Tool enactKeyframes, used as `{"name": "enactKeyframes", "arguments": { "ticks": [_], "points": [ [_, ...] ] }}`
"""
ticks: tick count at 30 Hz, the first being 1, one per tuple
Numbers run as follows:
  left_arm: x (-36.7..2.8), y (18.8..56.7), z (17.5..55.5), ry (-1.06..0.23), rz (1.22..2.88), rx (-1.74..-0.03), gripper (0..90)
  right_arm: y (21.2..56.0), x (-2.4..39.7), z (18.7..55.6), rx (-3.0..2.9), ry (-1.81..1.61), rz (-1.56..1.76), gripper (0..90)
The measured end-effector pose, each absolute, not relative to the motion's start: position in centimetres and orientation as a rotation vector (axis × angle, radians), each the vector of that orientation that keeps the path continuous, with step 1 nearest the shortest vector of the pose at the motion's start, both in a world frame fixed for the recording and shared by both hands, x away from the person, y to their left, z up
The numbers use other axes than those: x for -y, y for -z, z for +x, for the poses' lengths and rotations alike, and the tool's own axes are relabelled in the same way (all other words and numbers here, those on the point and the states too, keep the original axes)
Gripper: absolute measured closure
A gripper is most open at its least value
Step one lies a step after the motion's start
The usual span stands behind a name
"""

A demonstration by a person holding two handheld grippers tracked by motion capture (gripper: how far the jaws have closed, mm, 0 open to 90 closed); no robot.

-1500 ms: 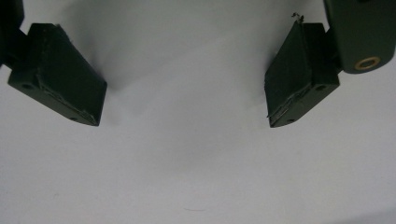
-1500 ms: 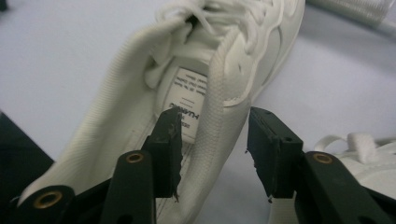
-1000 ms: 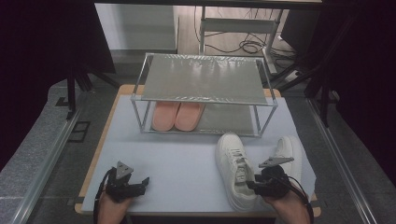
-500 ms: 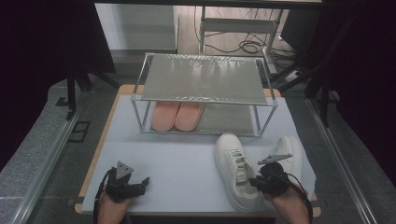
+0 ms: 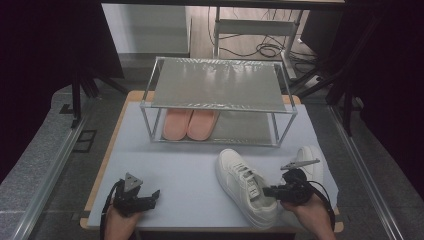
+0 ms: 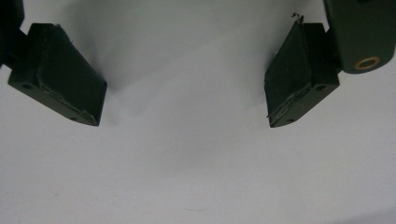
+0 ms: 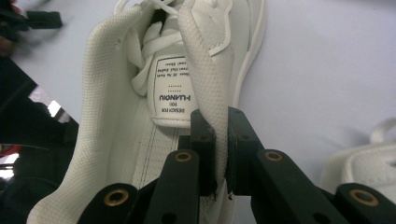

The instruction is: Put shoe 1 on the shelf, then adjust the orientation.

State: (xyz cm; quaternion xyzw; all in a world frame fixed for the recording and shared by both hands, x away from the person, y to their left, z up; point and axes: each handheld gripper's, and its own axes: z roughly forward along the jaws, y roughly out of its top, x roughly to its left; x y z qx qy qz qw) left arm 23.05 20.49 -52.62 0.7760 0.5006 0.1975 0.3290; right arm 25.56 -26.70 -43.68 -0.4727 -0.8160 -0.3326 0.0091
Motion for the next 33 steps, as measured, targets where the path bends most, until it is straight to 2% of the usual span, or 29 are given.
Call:
{"name": "enactKeyframes", "arguments": {
  "ticks": [17, 33],
  "points": [
    [-20.5, 52.6, 23.1, -0.516, 2.03, -1.31, 12.9, 42.7, 25.6, 27.0, 2.367, 1.179, -1.36, 84.2],
    [-20.5, 52.6, 23.1, -0.518, 2.028, -1.309, 13.0, 40.2, 24.6, 28.3, 2.24, 1.315, -1.292, 84.1]
  ]
}}
